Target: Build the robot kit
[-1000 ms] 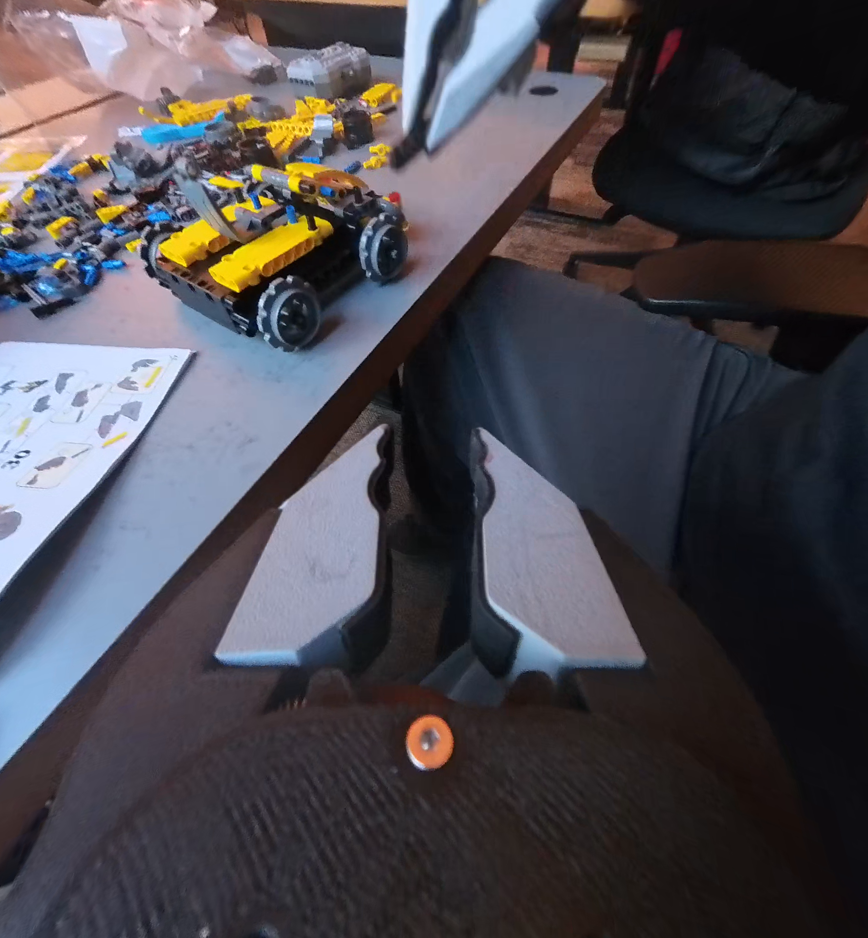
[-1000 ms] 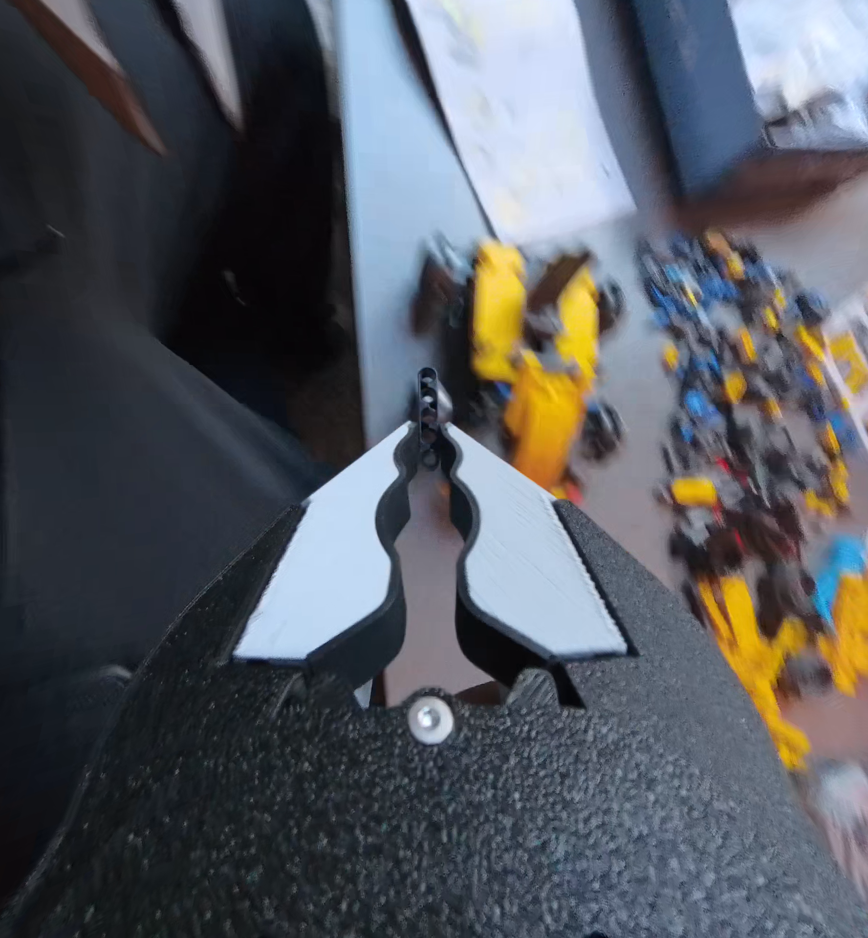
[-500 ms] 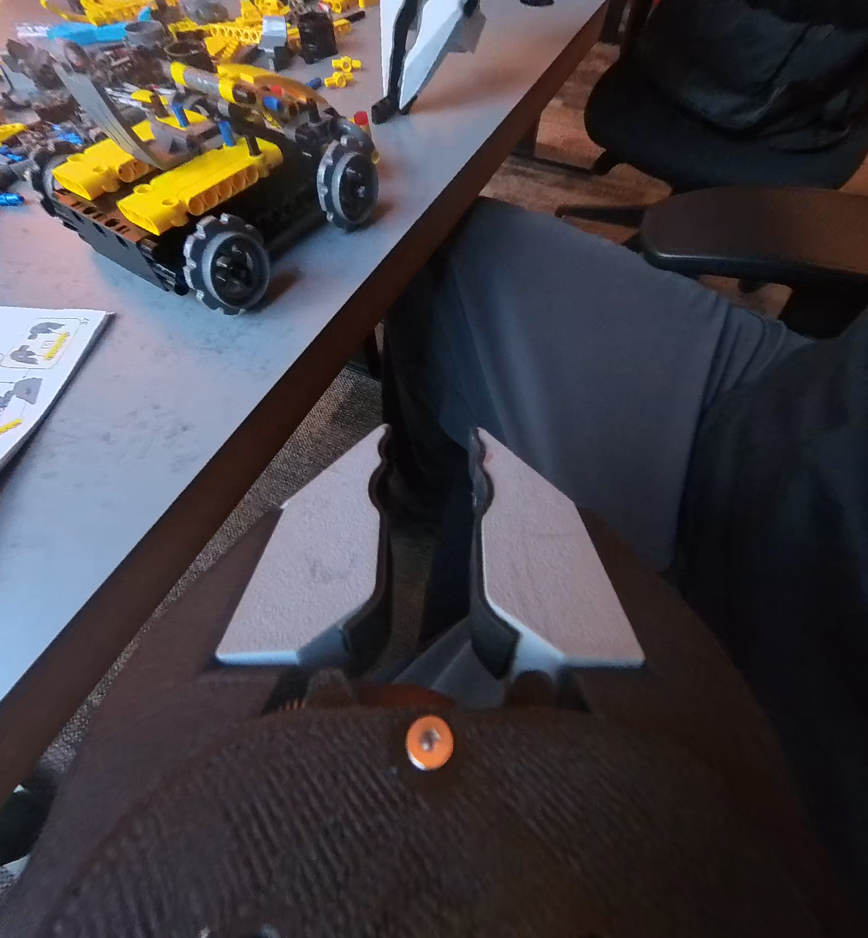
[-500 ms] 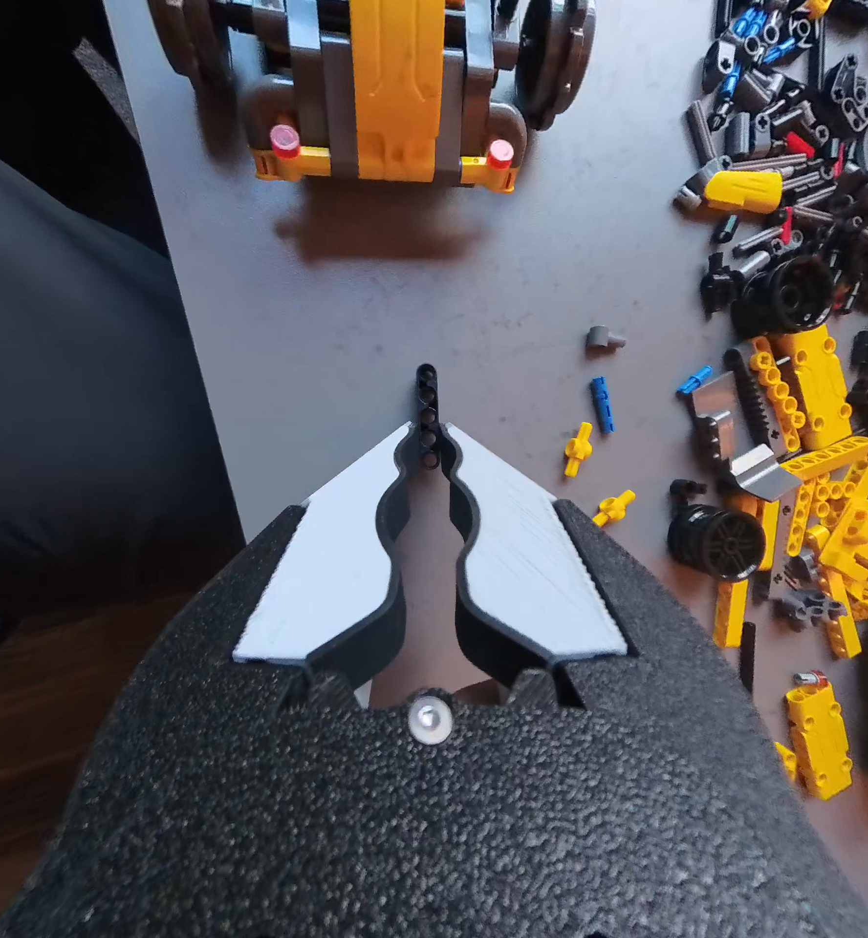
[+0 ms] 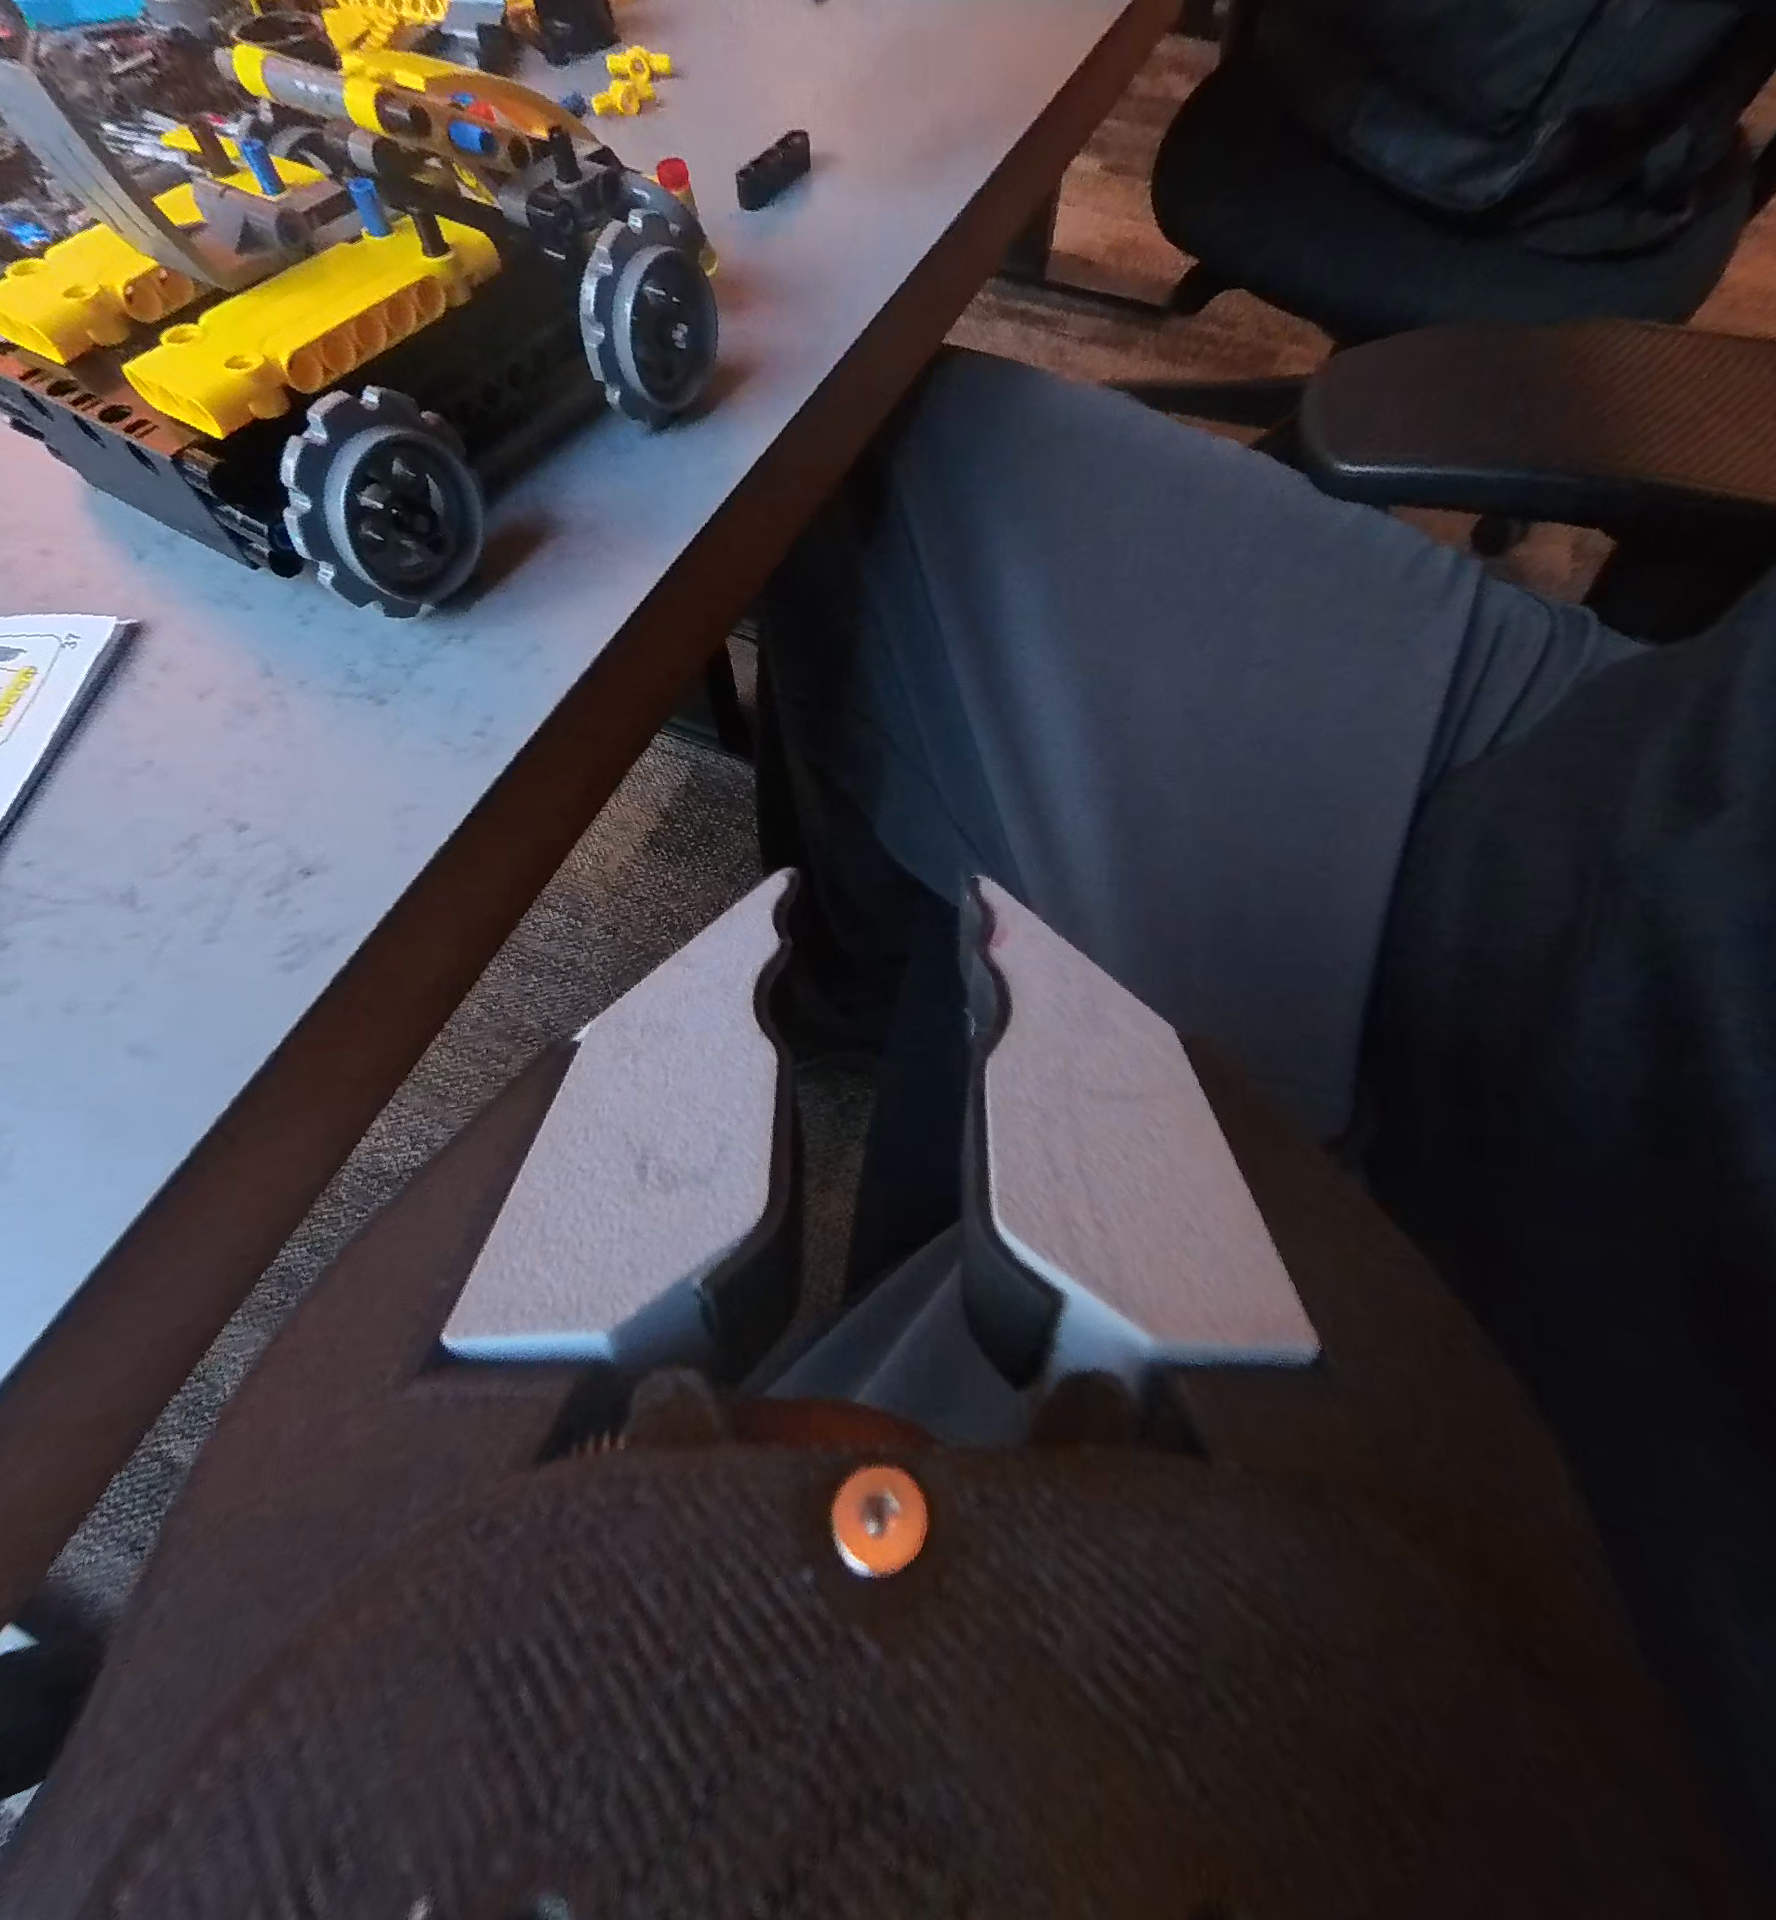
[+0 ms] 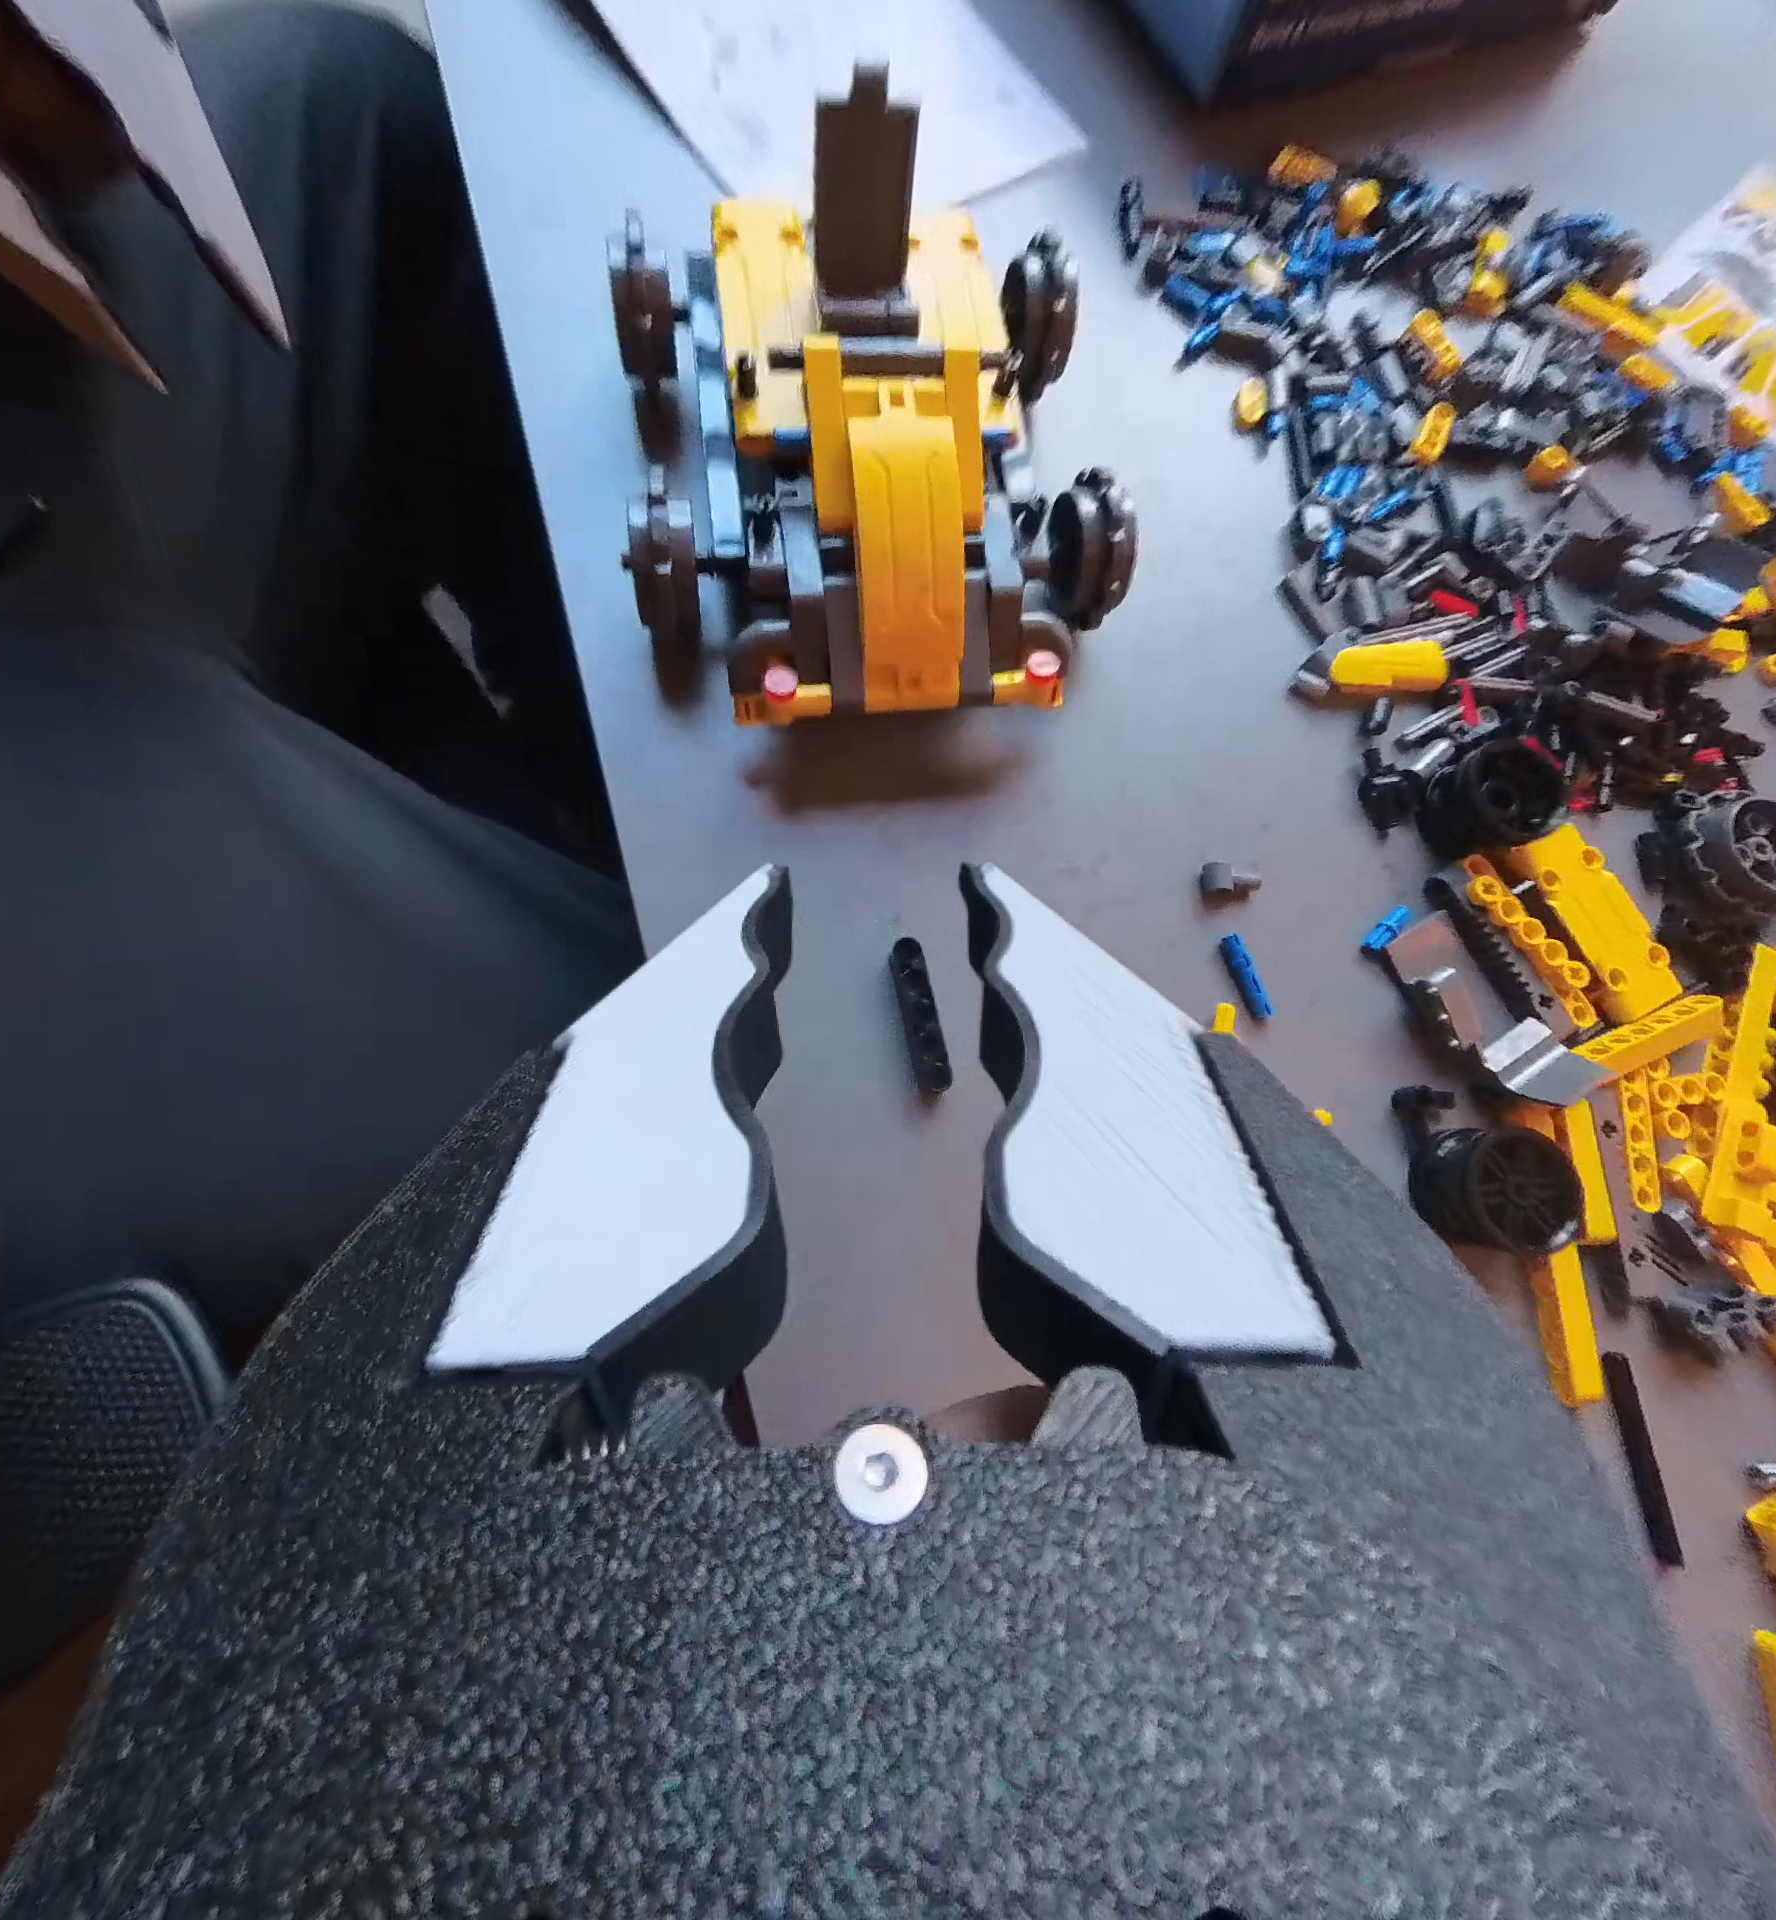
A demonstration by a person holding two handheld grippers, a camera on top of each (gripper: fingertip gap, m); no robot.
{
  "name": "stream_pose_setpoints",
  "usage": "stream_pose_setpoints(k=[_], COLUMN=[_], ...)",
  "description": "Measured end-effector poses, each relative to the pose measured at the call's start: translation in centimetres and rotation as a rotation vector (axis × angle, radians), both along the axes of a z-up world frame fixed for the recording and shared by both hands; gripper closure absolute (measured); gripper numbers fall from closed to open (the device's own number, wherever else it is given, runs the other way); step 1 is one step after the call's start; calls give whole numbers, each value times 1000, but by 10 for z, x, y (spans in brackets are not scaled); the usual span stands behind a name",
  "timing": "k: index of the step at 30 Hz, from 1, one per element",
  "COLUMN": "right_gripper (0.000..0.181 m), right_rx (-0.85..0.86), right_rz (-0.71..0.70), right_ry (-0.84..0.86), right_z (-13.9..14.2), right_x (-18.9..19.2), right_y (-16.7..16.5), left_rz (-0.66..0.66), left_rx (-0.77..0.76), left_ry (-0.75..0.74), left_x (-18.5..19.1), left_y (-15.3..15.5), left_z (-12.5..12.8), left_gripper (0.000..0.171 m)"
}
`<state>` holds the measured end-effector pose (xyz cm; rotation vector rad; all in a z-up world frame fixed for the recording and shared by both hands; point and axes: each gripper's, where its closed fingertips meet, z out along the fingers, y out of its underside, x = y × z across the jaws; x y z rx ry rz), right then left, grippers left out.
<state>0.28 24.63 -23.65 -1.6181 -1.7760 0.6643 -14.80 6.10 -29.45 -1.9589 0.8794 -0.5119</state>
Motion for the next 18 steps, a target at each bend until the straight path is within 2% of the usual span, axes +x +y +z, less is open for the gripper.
stream_pose_setpoints(k=[4, 7, 9, 11, 18], right_gripper=[148, 151, 155, 156, 157], right_rx=[-36, -26, 44, 88, 28], right_rz=[-117, -334, -504, -603, -552], right_ry=[196, 275, 217, 129, -20], right_z=[40, 57, 48, 32, -10], right_x=[7, 30, 52, 66, 48], right_y=[22, 69, 103, 121, 111], left_rz=[-9, -9, -9, -7, -10], left_rx=[-3, 4, 4, 6, -1], left_ry=[7, 9, 8, 10, 10], left_x=[1, 1, 1, 1, 6], left_y=[-2, -3, -3, -3, -2], left_z=[-2, 0, 0, 1, 0], left_gripper=[145, 146, 146, 146, 146])
